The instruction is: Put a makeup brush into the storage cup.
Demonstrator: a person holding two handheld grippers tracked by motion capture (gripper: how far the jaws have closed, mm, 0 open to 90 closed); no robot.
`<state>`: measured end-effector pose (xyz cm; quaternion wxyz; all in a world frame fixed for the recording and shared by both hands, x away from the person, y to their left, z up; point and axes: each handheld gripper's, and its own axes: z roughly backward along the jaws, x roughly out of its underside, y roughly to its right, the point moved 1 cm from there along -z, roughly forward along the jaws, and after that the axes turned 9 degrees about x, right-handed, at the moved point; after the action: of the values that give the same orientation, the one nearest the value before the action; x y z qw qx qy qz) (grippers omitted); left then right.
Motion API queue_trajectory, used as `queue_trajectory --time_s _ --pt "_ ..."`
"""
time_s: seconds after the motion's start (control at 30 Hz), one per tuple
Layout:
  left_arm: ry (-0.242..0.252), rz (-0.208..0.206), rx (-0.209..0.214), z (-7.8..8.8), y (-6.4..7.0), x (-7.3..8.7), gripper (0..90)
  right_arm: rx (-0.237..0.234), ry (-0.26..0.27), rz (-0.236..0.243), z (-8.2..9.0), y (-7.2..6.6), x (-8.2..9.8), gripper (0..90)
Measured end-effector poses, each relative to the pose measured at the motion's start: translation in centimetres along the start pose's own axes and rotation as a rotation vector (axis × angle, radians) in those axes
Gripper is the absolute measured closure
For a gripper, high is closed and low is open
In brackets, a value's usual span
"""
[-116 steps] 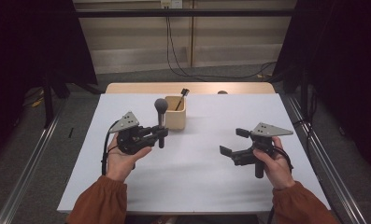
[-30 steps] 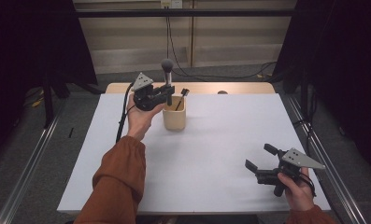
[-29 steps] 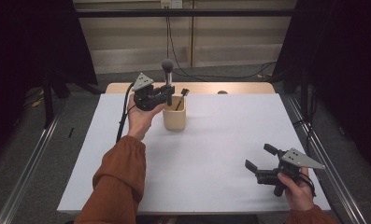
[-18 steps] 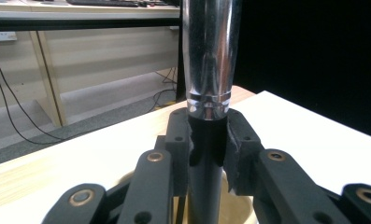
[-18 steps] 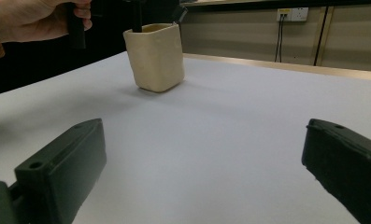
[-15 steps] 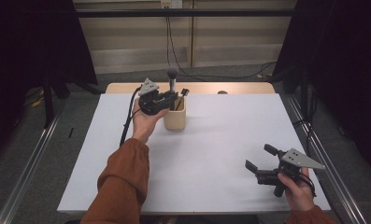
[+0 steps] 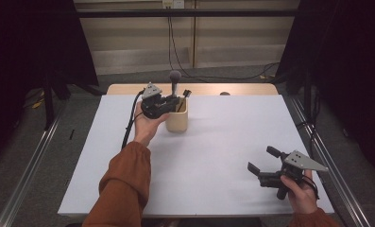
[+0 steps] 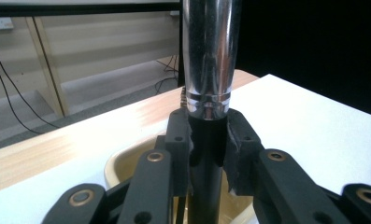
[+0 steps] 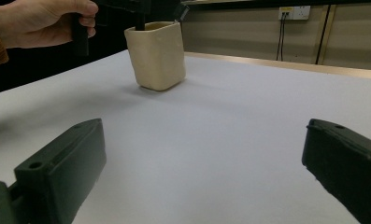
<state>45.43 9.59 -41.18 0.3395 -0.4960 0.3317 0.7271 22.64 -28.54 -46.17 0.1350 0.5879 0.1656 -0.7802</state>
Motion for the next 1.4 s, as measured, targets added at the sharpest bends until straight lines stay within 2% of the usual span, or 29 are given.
queue_trajectory --time_s 0.37,0.53,0.63,0.77,0.87,1.0,1.07,1.33,1.4 --pt "-0.026 0.008 0.003 -0.3 0.1 0.8 74.2 -0.012 -0.007 0.006 -0.1 -0.2 0.0 0.0" --pt "-0.056 0.021 -0.007 -0.5 0.0 1.2 74.0 -0.015 -0.006 0.012 -0.1 -0.2 0.0 0.0" --pt "-0.073 0.002 -0.008 -0.6 0.0 1.2 73.8 -0.017 -0.006 0.011 -0.1 -0.2 0.0 0.0" --pt "-0.066 0.021 -0.013 -0.5 -0.1 1.2 73.1 -0.015 -0.009 0.009 -0.1 -0.2 0.0 0.0" --pt "-0.082 0.019 -0.012 -0.5 -0.1 1.3 69.4 -0.019 -0.009 0.011 -0.2 -0.3 0.0 0.0" --pt "-0.079 0.032 -0.014 -0.6 0.0 1.5 66.0 -0.016 -0.009 0.014 -0.2 -0.2 0.1 0.0" --pt "-0.076 0.024 -0.017 -0.5 0.1 1.4 64.3 -0.018 -0.010 0.014 -0.2 -0.2 0.0 0.0" --pt "-0.076 0.033 -0.010 -0.2 -0.2 1.4 48.9 -0.016 -0.013 0.006 -0.2 -0.1 0.2 0.0" --pt "-0.064 0.038 -0.012 -0.1 -0.2 1.3 45.8 -0.011 -0.013 -0.004 -0.3 0.0 0.2 0.0"
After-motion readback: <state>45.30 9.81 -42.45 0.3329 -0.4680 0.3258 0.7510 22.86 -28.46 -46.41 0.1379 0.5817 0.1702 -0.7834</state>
